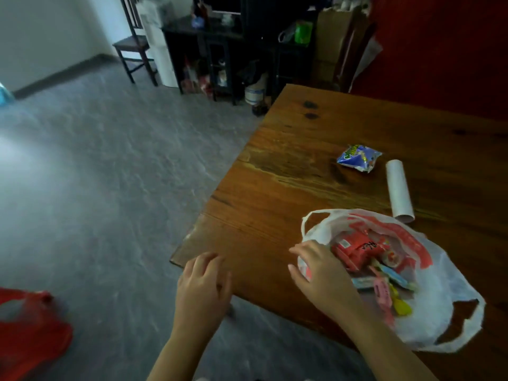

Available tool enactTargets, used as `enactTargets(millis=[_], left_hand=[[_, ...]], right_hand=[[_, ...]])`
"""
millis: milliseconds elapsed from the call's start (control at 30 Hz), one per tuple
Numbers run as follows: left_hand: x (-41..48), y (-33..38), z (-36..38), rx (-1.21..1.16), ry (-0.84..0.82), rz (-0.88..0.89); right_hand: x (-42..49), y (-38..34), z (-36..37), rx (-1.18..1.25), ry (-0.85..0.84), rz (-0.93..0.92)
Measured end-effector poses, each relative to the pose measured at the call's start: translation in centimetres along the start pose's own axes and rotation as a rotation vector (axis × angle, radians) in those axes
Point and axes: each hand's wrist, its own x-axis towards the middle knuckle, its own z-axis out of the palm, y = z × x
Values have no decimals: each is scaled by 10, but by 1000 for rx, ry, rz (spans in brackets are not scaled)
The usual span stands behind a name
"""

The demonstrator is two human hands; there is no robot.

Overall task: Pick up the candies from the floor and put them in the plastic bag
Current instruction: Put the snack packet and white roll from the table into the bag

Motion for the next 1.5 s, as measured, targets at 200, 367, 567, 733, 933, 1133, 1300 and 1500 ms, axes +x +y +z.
enactTargets(millis=[200,367,567,733,933,1133,1300,1500], left_hand=[[24,-96,-41,-17,18,-1],[57,-157,-61,-12,40,18],[95,-219,-63,-28,-9,-24],[162,-257,-70,7,-63,30],[266,-279,-89,120,-127,210],[336,-294,-79,137,-219,245],[397,-296,-57,116,-305,354],[506,-287,-31,33,-361,530]], right_hand=[[52,-80,63,1,-31,-22],[91,-132,110,-2,-55,20],[145,-155,143,-36,-102,83],[213,-158,170,28,-62,181],[297,-167,184,101,2,278],[346,-176,192,81,-24,333],[365,-164,194,107,33,476],[432,-144,189,71,153,644]])
